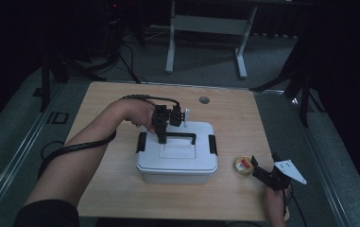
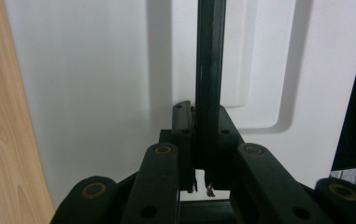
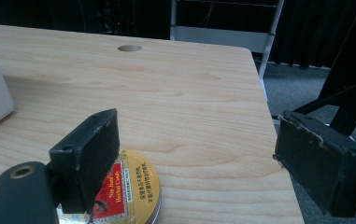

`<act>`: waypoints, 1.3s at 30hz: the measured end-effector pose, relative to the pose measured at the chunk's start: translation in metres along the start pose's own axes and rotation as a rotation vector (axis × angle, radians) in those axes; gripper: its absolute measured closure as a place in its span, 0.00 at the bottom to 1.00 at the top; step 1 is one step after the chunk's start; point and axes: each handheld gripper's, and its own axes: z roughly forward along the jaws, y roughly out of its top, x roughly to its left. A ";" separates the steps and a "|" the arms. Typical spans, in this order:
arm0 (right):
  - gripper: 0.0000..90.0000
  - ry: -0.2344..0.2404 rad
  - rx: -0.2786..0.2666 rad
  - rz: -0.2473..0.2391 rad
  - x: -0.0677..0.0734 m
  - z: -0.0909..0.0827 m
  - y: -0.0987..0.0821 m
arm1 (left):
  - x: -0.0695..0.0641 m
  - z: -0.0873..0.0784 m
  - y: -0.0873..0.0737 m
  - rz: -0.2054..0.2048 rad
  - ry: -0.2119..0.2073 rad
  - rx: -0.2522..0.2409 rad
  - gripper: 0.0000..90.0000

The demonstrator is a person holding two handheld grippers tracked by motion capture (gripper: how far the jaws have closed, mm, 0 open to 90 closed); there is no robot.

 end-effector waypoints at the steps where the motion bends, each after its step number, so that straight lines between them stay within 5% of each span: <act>1: 0.15 0.000 0.000 0.000 0.000 0.000 0.000 | 0.000 -0.001 0.000 -0.002 -0.004 0.001 0.93; 23: 0.15 0.001 0.000 0.003 0.000 0.000 0.000 | -0.007 -0.041 -0.008 -0.011 0.034 -0.029 0.93; 39: 0.15 -0.002 0.006 0.001 0.000 0.000 0.000 | -0.014 -0.059 -0.054 -0.081 0.049 -0.044 0.93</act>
